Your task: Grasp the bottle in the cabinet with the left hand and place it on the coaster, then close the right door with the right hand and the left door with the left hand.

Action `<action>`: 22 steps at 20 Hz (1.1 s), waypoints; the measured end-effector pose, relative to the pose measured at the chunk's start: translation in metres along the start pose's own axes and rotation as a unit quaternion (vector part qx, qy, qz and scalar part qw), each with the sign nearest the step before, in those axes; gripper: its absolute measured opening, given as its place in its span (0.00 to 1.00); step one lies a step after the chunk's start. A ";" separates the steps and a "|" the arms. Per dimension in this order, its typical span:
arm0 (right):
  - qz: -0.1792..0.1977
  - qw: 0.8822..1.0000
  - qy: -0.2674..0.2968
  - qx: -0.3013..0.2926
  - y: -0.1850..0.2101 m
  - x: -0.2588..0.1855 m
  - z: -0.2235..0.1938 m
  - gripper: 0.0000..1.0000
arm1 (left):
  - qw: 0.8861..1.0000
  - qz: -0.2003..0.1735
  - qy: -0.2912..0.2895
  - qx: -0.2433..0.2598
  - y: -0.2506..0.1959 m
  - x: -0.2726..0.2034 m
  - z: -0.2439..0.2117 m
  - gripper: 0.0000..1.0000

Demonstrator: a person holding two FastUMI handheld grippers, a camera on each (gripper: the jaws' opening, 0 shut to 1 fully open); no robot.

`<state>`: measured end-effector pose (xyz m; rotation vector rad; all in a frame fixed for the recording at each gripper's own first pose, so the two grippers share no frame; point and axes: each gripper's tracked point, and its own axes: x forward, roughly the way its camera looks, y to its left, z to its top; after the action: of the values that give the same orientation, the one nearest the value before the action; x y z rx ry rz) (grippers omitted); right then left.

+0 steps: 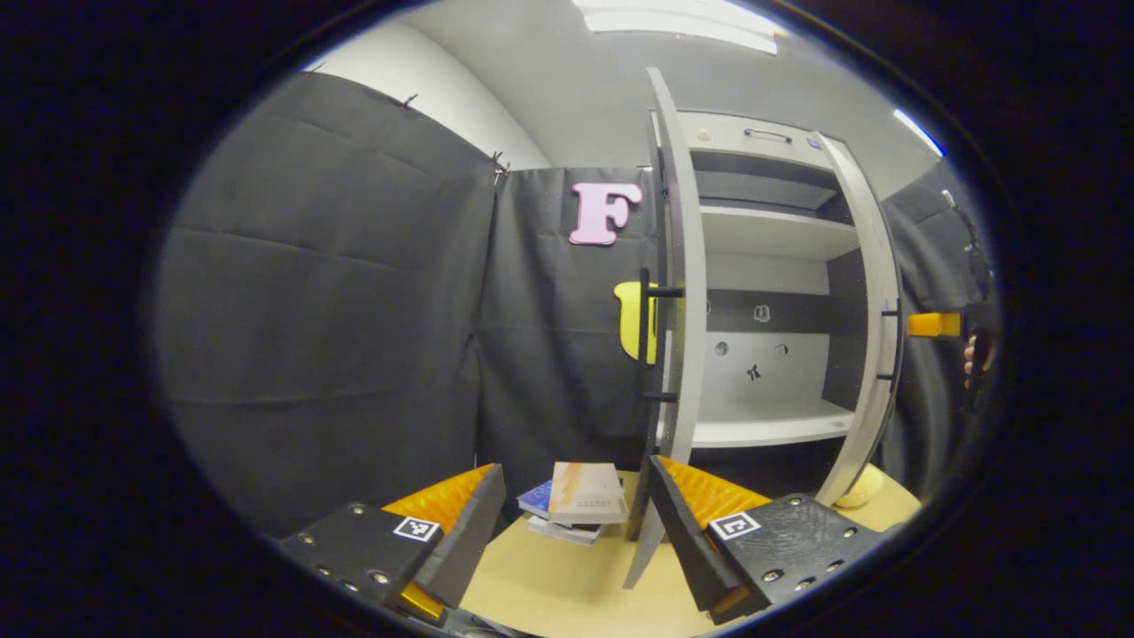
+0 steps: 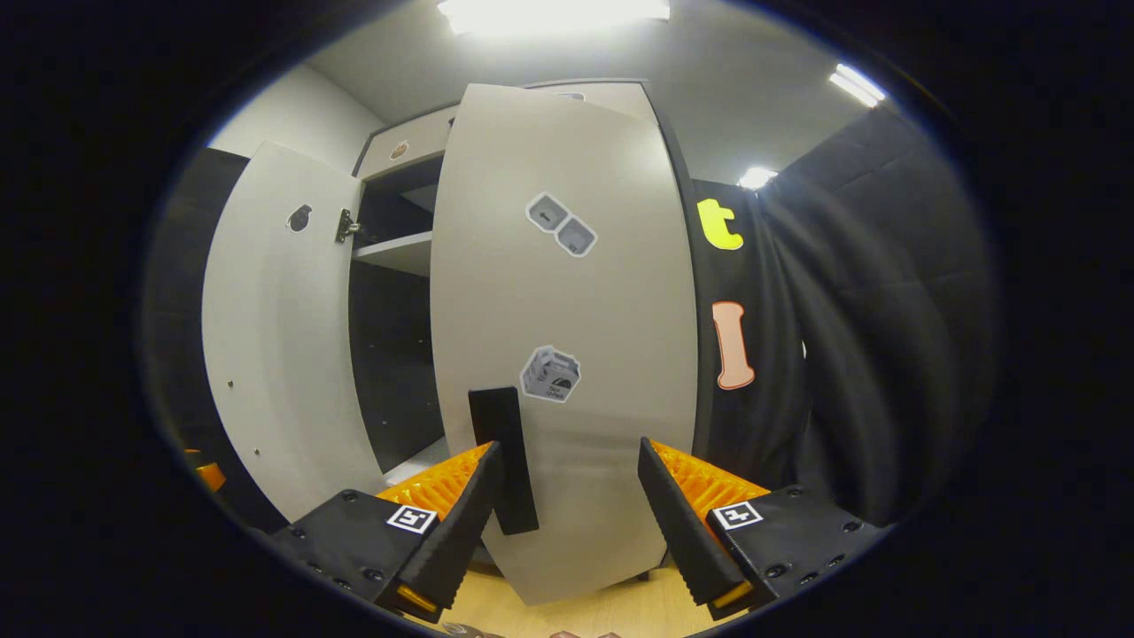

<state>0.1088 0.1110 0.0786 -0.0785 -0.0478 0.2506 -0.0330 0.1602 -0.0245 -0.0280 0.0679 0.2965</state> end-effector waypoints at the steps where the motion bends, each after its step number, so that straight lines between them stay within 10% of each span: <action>1: -0.007 1.000 0.005 0.001 0.001 0.000 -0.004 0.97 | 1.000 -0.006 -0.002 -0.008 0.008 0.007 0.004 1.00; 2: -0.012 1.000 0.009 0.002 0.002 -0.001 -0.008 0.97 | 1.000 -0.011 -0.005 -0.011 0.014 0.016 0.008 0.88; 3: -0.017 1.000 0.013 0.004 0.002 -0.003 -0.012 0.97 | 1.000 -0.014 -0.009 -0.009 0.022 0.024 0.013 1.00; 8: -0.045 0.998 0.039 0.006 0.000 -0.011 -0.035 0.97 | 0.998 -0.052 -0.039 0.003 0.038 0.066 0.051 0.88; 22: -0.116 0.987 0.081 0.071 -0.038 -0.055 -0.074 0.97 | 0.982 -0.188 -0.012 -0.011 -0.008 0.143 0.097 0.94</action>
<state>0.0688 0.0551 0.0058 0.0483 0.1214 0.0144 0.1123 0.1976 0.0624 -0.0580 0.0336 -0.0809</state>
